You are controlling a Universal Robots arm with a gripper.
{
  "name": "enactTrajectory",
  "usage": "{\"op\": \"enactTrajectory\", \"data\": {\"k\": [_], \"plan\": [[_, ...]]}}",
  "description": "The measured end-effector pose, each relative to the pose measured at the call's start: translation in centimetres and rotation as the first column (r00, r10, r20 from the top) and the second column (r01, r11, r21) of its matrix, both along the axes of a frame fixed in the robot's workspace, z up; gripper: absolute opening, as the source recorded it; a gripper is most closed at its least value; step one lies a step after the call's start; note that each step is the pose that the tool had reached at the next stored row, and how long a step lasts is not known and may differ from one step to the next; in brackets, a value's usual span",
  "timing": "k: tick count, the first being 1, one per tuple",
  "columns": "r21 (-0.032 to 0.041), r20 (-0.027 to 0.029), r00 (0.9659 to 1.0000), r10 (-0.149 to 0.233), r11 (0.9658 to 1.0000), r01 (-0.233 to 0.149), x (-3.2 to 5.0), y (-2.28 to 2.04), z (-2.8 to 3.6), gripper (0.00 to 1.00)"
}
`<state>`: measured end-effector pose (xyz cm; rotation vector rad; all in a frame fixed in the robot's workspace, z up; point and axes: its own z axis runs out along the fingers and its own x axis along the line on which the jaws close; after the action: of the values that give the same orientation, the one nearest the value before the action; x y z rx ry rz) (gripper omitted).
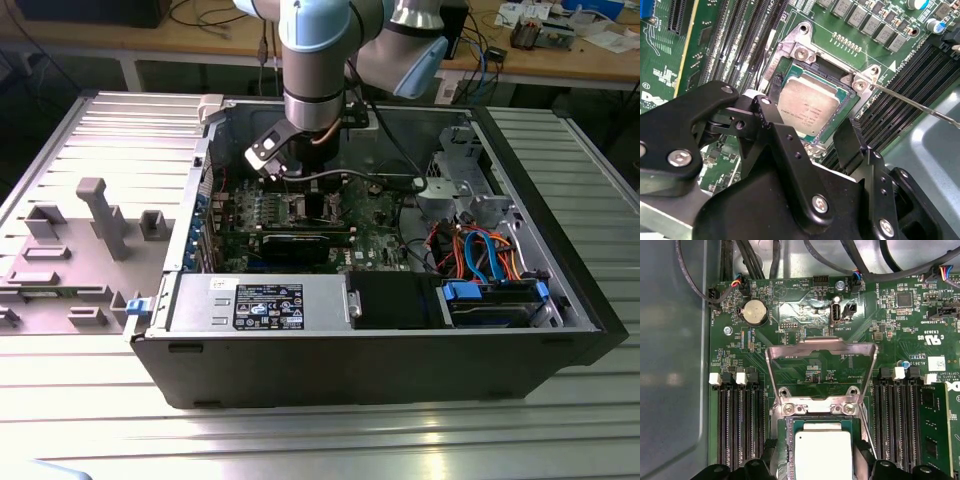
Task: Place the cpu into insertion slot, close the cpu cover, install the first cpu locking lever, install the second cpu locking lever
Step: 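Place the cpu into insertion slot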
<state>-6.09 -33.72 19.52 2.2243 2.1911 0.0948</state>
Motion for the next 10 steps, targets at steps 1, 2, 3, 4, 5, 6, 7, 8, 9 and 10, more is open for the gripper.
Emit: {"op": "enactTrajectory", "data": {"k": [1, 2, 3, 4, 5, 6, 7, 8, 9, 10], "plan": [[0.0007, 0.0, 1.0, 0.0, 1.0, 0.0, 0.0, 0.01, -0.03, 0.68], [0.0019, 0.0001, 1.0, 0.0, 1.0, 0.0, 0.0, 0.03, -0.08, 0.68], [0.0019, 0.0002, 1.0, 0.0, 1.0, 0.0, 0.0, 0.02, -0.09, 0.68], [0.002, 0.0003, 1.0, 0.0, 1.0, 0.0, 0.0, 0.03, -0.09, 0.68], [0.002, 0.0002, 1.0, 0.0, 1.0, 0.0, 0.0, 0.02, -0.09, 0.68], [0.0019, 0.0002, 1.0, 0.0, 1.0, 0.0, 0.0, 0.02, -0.09, 0.68], [0.0033, 0.0008, 1.0, 0.0, 1.0, 0.0, 0.01, 0.05, -0.13, 0.69], [0.0026, 0.0008, 1.0, 0.0, 1.0, 0.0, 0.01, 0.04, -0.12, 0.69], [0.0018, 0.0003, 1.0, 0.0, 1.0, 0.0, 0.0, 0.03, -0.09, 0.75], [0.0013, 0.0003, 1.0, 0.0, 1.0, 0.0, 0.0, 0.03, -0.08, 0.75]]}}
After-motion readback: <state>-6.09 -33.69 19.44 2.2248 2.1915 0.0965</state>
